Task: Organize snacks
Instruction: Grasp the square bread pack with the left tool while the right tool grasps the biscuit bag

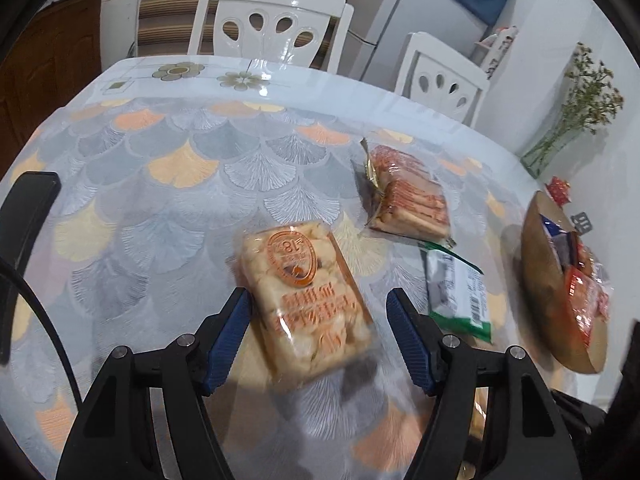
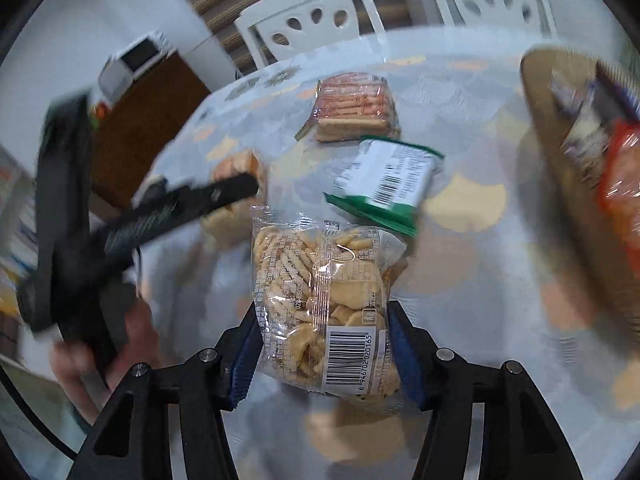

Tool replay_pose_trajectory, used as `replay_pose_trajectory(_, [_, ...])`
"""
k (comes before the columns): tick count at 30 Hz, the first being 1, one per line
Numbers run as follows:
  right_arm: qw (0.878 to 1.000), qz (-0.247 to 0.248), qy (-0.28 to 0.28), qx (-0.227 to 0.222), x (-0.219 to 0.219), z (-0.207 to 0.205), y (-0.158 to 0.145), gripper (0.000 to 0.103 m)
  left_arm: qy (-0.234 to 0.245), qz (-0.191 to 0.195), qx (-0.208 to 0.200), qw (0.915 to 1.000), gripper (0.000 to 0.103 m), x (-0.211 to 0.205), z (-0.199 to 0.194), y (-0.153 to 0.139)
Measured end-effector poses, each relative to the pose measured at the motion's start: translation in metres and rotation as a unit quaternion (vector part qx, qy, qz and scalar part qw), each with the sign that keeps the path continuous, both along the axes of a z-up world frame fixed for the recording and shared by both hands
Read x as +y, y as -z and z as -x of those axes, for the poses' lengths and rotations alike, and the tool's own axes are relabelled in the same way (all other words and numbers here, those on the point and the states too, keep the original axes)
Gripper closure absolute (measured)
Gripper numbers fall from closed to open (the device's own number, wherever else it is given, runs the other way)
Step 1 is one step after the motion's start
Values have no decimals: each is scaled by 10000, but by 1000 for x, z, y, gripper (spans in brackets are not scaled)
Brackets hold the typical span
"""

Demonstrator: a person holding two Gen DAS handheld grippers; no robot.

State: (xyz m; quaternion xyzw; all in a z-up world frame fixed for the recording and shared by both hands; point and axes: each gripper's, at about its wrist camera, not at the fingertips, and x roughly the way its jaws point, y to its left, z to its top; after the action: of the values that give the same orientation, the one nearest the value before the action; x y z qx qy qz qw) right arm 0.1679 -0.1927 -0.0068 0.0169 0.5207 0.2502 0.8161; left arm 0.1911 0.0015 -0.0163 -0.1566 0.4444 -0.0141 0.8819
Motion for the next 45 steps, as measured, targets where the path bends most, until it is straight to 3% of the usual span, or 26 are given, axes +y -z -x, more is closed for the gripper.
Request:
replay_pose_trajectory(3, [9993,219,-137,-279,0,8,3,45,-79,-259,44,9996,38,-7,-5,4])
replay_pose_trajectory(5, [9988,265,-168,-389,0,12,5,42,-68,-496,41,9987,51,-11,-5,4])
replay_pose_trajectory(8, [9986,233,-153,-446,-2,14,8,41,-42,-616,-22,9981,57,-12,1,1])
replay_pose_trajectory(10, [9987,194,-141,-448,-5,16,8,41,-145,-701,-49,9974,58,-11,9,-2])
replay_pose_trajectory(15, [9978,314,-201,-552,-5,29,4,43,-136,-461,-94,9988,58,-5,42,-11])
replay_pose_trajectory(23, [9950,428,-414,-807,-11,57,1,44,-299,-617,47,9976,58,-6,99,-8])
replay_pose_trajectory(25, [9944,448,-443,-850,-10,59,3,41,-350,-543,55,9979,58,-3,103,-4])
replay_pose_trajectory(27, [9948,413,-429,-832,-12,58,10,21,-427,-460,-9,9980,58,-1,108,3])
replay_pose_trajectory(28, [9958,396,-399,-719,-13,56,14,20,-461,-423,-153,9979,58,0,111,4])
replay_pose_trajectory(35, [9972,122,-334,-657,-21,54,13,19,-388,-764,-252,9960,58,-12,114,3])
replay_pose_trajectory(45, [9917,740,-504,-923,-2,62,16,18,-386,-826,-257,9955,58,-15,113,3])
